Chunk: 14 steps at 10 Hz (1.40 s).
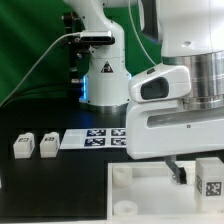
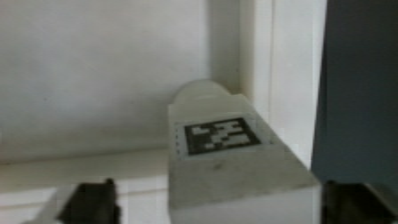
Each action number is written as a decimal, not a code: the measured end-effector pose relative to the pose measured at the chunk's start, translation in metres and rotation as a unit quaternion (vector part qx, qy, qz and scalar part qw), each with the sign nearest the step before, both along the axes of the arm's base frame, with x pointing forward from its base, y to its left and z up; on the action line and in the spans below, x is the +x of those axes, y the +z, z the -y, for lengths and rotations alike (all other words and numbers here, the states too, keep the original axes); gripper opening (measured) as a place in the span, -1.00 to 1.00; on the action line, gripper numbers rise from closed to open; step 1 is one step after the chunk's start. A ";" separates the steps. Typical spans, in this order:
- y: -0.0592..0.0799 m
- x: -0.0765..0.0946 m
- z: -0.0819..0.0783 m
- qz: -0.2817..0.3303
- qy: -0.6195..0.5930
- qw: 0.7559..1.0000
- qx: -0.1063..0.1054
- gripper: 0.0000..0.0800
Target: Assemble one leg
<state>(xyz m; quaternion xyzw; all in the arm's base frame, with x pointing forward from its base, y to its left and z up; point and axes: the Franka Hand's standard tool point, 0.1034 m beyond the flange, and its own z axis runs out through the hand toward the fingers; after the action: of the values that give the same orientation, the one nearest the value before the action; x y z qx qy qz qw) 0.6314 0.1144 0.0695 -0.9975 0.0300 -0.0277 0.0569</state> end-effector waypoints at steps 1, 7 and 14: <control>0.000 0.000 0.000 0.000 -0.001 1.000 0.000 0.06; 0.003 -0.002 -0.002 -0.049 -0.471 0.880 0.036 -0.27; 0.003 0.000 -0.001 -0.118 -0.775 0.615 0.086 -0.27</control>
Offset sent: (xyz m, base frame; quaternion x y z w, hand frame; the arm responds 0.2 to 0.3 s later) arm 0.0000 0.0000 0.0000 0.0000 0.0000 0.2667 0.9638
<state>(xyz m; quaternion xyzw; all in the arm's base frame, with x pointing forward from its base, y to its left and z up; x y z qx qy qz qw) 0.6315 0.1151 0.0727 -0.5884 0.8006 0.0595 0.0959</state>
